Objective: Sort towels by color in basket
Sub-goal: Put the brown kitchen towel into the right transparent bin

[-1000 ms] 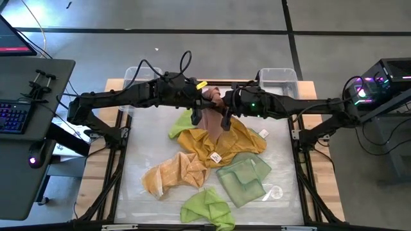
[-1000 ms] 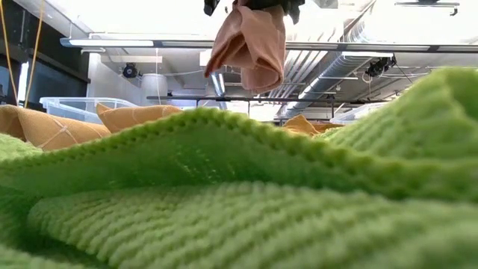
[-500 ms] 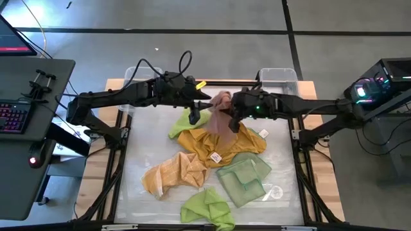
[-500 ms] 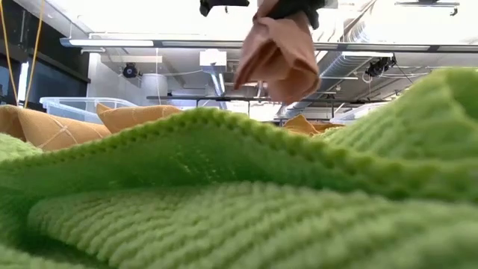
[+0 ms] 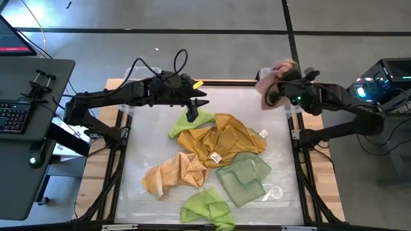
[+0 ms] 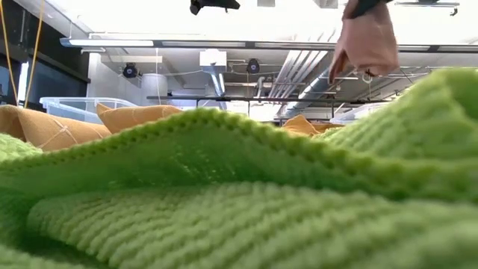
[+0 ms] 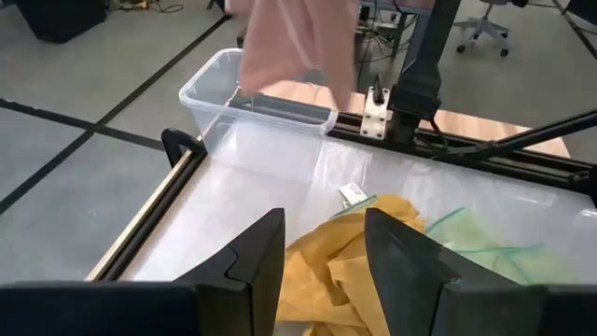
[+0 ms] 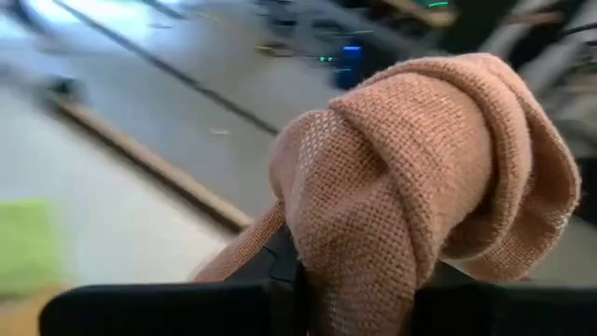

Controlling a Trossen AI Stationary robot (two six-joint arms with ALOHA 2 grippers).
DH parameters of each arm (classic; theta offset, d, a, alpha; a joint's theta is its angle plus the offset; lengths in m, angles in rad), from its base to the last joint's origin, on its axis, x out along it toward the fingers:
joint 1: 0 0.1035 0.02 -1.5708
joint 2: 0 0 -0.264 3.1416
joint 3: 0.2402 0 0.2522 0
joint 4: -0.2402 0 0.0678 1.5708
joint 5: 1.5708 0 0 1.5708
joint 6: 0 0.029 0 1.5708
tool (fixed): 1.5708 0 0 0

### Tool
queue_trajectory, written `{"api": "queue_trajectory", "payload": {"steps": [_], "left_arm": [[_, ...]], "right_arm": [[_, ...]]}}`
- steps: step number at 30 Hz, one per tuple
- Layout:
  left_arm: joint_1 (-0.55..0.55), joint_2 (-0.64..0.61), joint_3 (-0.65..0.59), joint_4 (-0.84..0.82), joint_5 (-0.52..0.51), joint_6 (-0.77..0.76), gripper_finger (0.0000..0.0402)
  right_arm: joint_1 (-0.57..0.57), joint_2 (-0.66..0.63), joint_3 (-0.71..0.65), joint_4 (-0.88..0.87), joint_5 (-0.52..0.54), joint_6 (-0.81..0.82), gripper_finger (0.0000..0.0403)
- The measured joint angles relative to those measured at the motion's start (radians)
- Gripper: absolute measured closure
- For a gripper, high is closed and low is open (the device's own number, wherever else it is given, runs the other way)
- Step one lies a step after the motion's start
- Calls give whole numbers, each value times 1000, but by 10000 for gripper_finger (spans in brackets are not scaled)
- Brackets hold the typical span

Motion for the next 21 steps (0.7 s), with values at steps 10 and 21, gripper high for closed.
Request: {"api": "queue_trajectory", "payload": {"steps": [10, 21], "left_arm": [[0, 0, -1, -1, 0, -16, 266], [0, 0, -2, -2, 2, -17, 266]], "right_arm": [[-228, -114, -333, 181, -45, 47, 339], [-508, -84, -426, 271, -344, 97, 307]]}}
